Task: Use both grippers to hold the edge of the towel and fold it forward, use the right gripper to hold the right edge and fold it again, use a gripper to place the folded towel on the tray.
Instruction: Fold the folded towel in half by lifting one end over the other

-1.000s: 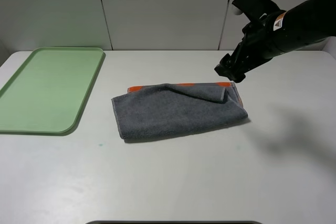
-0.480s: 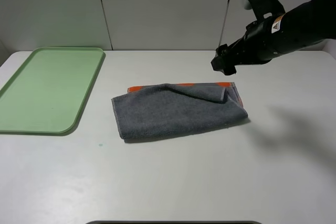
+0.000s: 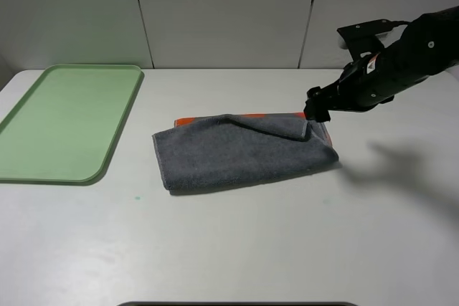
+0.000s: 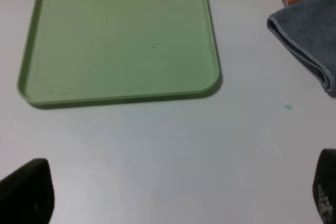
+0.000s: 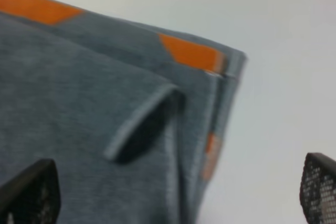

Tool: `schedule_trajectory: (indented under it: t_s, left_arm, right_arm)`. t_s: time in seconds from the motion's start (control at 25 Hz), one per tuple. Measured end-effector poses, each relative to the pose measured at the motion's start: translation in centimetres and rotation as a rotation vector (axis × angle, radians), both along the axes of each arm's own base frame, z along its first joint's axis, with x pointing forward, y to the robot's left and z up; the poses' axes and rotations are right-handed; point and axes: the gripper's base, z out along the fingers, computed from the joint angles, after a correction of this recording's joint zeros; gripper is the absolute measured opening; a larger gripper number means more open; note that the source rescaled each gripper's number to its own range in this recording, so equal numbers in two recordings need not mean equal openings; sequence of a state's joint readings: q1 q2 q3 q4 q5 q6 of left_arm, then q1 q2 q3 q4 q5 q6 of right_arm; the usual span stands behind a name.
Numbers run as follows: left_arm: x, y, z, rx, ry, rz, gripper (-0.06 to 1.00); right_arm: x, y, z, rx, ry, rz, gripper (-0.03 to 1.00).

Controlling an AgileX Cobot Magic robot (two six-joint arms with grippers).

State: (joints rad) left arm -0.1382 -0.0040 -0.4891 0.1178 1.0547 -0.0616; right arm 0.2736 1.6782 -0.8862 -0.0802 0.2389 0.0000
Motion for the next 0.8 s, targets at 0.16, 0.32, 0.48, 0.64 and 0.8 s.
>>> schedule_trajectory:
  t_s: [0.16, 0.32, 0.48, 0.64, 0.8]
  left_arm:
    - [0.0, 0.0, 0.0, 0.0, 0.0, 0.0, 1.0]
    - [0.0, 0.0, 0.0, 0.0, 0.0, 0.0, 1.0]
    - [0.0, 0.0, 0.0, 0.0, 0.0, 0.0, 1.0]
    - [0.0, 0.0, 0.0, 0.0, 0.0, 0.0, 1.0]
    - [0.0, 0.0, 0.0, 0.0, 0.0, 0.0, 1.0]
  right_arm:
    - [0.6, -1.6, -0.9, -0.006, 0.027, -0.053, 1.0]
    - [0.8, -2.0, -1.6, -0.001, 0.041, -0.073, 1.0]
    - [0.8, -2.0, -3.2, 0.007, 0.064, -0.083, 1.0]
    - [0.4, -2.0, -5.4, 0.014, 0.102, -0.098, 1.0]
    - [-0.1, -2.0, -6.8, 0.026, 0.124, -0.116, 1.0]
